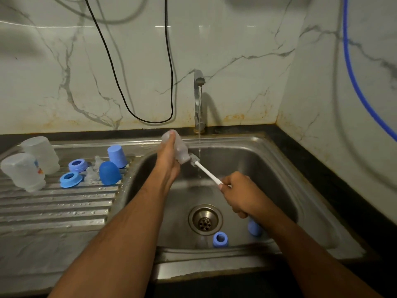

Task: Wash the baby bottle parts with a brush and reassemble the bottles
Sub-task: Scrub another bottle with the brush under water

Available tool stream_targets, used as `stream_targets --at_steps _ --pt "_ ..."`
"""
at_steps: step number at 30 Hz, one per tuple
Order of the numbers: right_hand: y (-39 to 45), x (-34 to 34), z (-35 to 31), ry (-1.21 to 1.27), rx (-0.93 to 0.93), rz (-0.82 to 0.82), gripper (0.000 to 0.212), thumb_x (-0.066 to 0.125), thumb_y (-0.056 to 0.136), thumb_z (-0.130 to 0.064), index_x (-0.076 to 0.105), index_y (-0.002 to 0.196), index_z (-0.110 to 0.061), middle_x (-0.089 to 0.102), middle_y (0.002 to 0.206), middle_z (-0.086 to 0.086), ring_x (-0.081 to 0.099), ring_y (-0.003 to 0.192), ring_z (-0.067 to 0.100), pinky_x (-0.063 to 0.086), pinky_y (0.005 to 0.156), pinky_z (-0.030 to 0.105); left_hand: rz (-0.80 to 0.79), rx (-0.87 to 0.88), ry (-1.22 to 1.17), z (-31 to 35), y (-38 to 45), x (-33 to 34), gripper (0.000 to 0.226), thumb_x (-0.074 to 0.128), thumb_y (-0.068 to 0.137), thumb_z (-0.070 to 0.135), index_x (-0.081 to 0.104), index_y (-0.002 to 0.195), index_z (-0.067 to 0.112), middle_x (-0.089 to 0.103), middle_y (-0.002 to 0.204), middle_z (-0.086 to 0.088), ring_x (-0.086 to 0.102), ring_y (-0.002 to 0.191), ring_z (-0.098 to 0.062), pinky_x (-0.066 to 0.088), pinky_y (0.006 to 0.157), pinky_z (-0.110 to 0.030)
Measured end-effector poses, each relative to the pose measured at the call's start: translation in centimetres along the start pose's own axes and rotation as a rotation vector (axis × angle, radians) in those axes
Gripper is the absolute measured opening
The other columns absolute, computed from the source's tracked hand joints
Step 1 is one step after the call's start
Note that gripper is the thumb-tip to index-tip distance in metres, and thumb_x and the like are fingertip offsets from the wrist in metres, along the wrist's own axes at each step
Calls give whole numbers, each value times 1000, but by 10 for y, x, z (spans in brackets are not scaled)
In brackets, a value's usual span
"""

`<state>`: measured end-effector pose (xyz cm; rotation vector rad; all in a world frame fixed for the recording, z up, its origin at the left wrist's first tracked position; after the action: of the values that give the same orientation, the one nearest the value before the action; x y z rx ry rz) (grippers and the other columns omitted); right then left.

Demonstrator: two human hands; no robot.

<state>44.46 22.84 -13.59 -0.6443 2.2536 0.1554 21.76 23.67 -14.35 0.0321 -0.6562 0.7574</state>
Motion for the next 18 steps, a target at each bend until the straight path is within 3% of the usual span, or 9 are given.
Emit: stream_targets --at_steps 3,7,11,14,16,18 --pt "4 -8 8 -11 51 66 21 52 103 -31 62 110 -14 59 83 8 55 63 18 43 44 26 -29 57 181 -7 -9 -3 49 73 90 31 54 133 17 62 125 -12 63 113 -31 57 93 -49" --pt "6 -16 9 -5 34 173 23 54 102 -32 66 102 -13 63 82 7 58 65 18 56 56 34 18 216 520 -13 -11 -2 46 75 87 15 57 129 16 63 122 -5 61 110 -23 51 72 -29" --pt "-3 -18 -2 38 -74 204 23 56 102 -28 72 114 -17 59 68 -4 54 59 9 47 58 28 62 289 764 -18 -5 -4 50 77 83 5 58 128 16 64 126 -6 60 116 -24 56 95 -43" --pt "-10 -8 -10 -51 -112 143 25 55 102 -29 71 120 -22 60 75 -5 58 68 10 51 63 28 26 363 870 -22 -5 -1 54 77 82 1 59 131 12 65 128 -7 60 120 -24 53 101 -45" --pt "-6 -8 -13 -162 -129 182 24 53 102 -31 71 116 -22 61 81 -5 59 74 13 51 71 29 -24 392 916 -25 -6 5 50 77 83 2 60 129 13 65 125 -3 60 118 -21 56 96 -37" --pt "-4 -10 -17 -229 -150 226 24 51 103 -30 70 113 -18 61 85 -3 59 76 15 50 72 29 -63 413 934 -27 -10 14 51 74 86 1 58 133 13 62 122 3 57 114 -14 54 83 -20"
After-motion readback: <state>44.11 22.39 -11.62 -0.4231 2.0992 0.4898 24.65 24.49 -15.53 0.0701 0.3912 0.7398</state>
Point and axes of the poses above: each hand's wrist, its own y-axis towards the middle knuckle, its own x-axis out of the palm, z = x × y, the point moved 2 cm from there along y, towards the middle knuckle
